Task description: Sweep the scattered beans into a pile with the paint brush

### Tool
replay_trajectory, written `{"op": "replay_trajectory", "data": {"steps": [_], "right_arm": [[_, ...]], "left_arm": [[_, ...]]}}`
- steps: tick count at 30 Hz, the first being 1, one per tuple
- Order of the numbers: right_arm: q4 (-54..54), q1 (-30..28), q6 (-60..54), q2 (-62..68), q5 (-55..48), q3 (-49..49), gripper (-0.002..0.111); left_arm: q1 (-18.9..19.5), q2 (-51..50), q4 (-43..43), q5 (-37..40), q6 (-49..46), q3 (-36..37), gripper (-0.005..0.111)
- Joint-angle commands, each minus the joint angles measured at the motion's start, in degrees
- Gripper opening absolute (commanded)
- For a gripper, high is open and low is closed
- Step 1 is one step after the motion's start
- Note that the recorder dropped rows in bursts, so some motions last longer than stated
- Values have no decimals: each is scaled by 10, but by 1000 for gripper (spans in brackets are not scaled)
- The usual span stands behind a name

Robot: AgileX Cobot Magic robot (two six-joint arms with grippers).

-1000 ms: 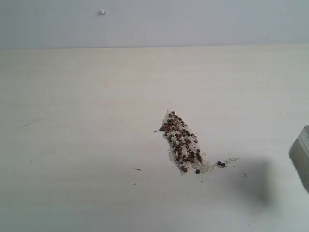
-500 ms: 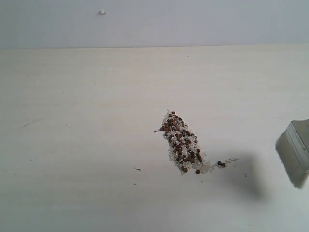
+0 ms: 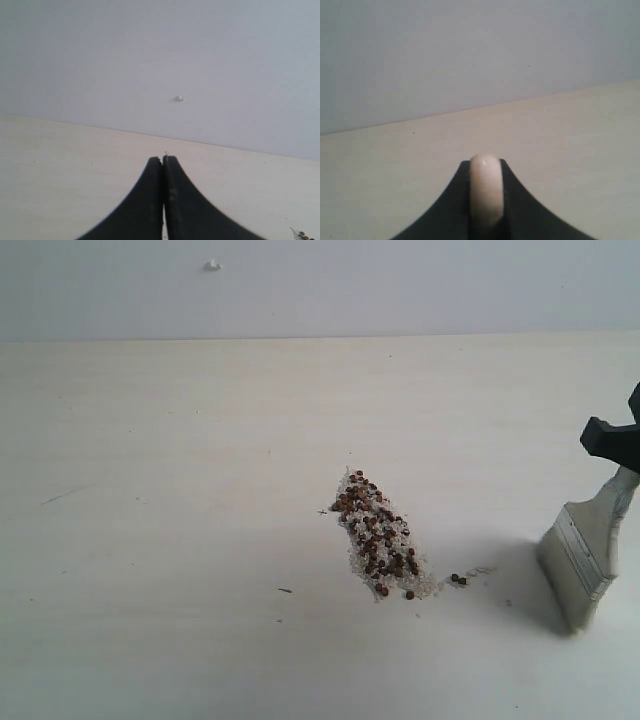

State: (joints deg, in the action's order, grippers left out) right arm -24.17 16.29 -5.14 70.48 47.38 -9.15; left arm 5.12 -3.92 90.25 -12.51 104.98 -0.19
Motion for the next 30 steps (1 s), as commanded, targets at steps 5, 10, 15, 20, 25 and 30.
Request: {"op": "replay_trajectory", "data": {"steps": [5,10,15,20,25,30], "right_arm": [[46,0,82,91,83,2,0],[52,0,162,134,106,2,0],[52,0,216,169,126,2,0],[52,0,290,198,135,1,0],[52,0,356,229,140,1,0],[62,0,391,250,133,-6,0]], "left_arm": [[0,2,-2,2,0,2,0],[0,2,-2,2,0,2,0],[0,2,-2,2,0,2,0],[0,2,-2,2,0,2,0],[0,2,-2,2,0,2,0],[0,2,-2,2,0,2,0]]}}
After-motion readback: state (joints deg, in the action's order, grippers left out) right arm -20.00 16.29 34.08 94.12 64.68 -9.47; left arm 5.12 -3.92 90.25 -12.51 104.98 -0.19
